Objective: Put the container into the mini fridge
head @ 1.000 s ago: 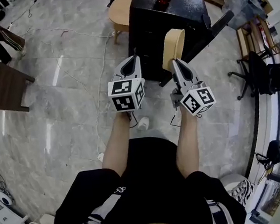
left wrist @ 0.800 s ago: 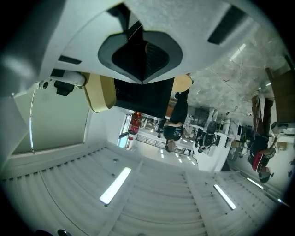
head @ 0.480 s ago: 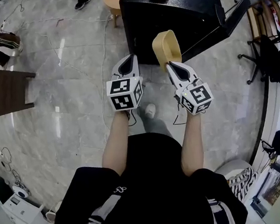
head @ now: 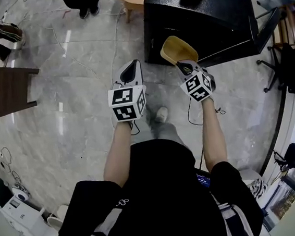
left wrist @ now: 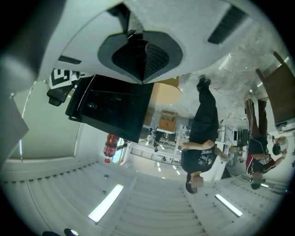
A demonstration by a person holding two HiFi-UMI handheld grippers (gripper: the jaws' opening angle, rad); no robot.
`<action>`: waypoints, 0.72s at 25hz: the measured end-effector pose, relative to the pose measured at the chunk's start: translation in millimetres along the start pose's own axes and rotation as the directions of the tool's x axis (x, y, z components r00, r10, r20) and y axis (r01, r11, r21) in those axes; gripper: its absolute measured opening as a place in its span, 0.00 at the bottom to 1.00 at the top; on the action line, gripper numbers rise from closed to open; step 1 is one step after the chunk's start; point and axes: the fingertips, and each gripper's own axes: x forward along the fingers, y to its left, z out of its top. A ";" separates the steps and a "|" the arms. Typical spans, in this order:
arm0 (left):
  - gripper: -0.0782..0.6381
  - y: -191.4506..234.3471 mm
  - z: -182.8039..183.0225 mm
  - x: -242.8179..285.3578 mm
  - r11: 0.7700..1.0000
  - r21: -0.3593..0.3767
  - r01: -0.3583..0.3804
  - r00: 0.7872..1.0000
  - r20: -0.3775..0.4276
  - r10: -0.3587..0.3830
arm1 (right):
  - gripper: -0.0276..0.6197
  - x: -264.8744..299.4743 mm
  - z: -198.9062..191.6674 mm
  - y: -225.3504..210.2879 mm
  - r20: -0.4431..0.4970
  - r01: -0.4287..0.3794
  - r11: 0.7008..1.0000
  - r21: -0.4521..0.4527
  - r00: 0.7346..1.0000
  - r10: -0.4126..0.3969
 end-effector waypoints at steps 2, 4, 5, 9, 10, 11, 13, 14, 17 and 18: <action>0.12 9.2 -6.7 -2.5 1.000 0.004 -0.004 1.000 -0.017 0.004 | 0.07 20.4 -15.1 -3.5 -0.082 0.003 0.995 -0.098 0.997 -0.011; 0.12 13.7 -13.9 -5.1 1.000 0.007 -0.004 0.999 -0.037 0.004 | 0.07 37.4 -27.1 -6.9 -0.135 -0.011 0.984 -0.176 0.991 -0.013; 0.12 14.6 -17.5 -6.4 1.000 0.010 -0.003 0.999 -0.048 0.004 | 0.07 45.7 -33.0 -8.3 -0.154 -0.022 0.979 -0.203 0.988 -0.009; 0.12 13.5 -26.7 -11.5 0.999 0.043 -0.002 0.996 -0.087 0.005 | 0.07 80.5 -56.6 -16.3 -0.216 -0.054 0.961 -0.270 0.976 -0.005; 0.12 10.8 -25.8 -11.5 0.998 0.057 0.003 0.996 -0.089 0.002 | 0.07 89.1 -62.4 -20.4 -0.230 -0.058 0.960 -0.275 0.973 -0.007; 0.12 7.2 -24.5 -11.0 0.998 0.069 0.011 0.996 -0.089 -0.005 | 0.07 97.6 -68.2 -25.2 -0.245 -0.060 0.960 -0.274 0.970 -0.010; 0.12 0.9 -24.7 -10.8 0.996 0.080 0.034 0.995 -0.095 -0.026 | 0.07 114.1 -77.7 -33.8 -0.272 -0.059 0.962 -0.265 0.962 -0.016; 0.12 -0.5 -27.2 -12.1 0.996 0.080 0.043 0.994 -0.103 -0.035 | 0.07 121.5 -81.2 -36.8 -0.282 -0.060 0.962 -0.268 0.959 -0.019; 0.12 5.9 -38.4 -18.6 0.995 0.096 0.036 0.990 -0.139 -0.023 | 0.07 140.8 -86.8 -43.8 -0.306 -0.073 0.947 -0.313 0.952 -0.028; 0.12 9.9 -41.4 -20.0 0.994 0.106 0.027 0.989 -0.149 -0.011 | 0.07 146.6 -87.0 -47.2 -0.310 -0.073 0.941 -0.330 0.950 -0.035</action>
